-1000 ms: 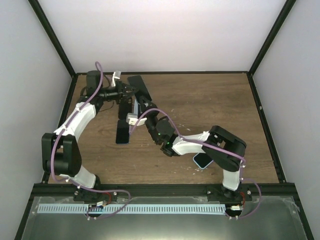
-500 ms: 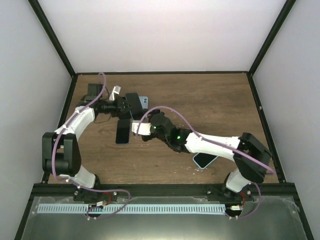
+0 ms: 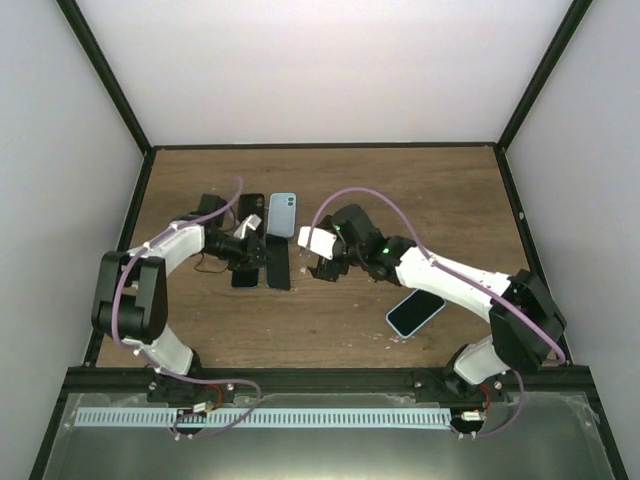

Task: Take the phone out of the phone case
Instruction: Place the phone at the center of the board.

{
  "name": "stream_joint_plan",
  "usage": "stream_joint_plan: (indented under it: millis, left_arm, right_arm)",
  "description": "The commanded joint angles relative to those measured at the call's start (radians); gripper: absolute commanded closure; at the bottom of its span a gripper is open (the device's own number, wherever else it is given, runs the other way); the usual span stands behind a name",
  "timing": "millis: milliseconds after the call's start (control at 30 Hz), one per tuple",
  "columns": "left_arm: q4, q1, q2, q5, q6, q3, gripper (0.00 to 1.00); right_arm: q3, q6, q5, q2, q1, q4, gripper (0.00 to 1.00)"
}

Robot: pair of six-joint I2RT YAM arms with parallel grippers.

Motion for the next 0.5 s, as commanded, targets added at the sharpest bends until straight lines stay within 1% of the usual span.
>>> stream_joint_plan:
  millis: [0, 133, 467]
  left_arm:
    - [-0.050, 0.001, 0.075, 0.002, 0.080, 0.040, 1.00]
    - [-0.042, -0.007, 0.135, -0.013, 0.073, 0.075, 1.00]
    - [-0.019, -0.020, 0.243, -0.059, 0.053, 0.135, 1.00]
  right_arm:
    - [0.024, 0.062, -0.096, -0.031, -0.059, -0.066, 0.00]
    - [0.020, 0.072, -0.107, -0.036, -0.083, -0.072, 0.00]
    - [0.006, 0.077, -0.100, -0.038, -0.088, -0.074, 0.00]
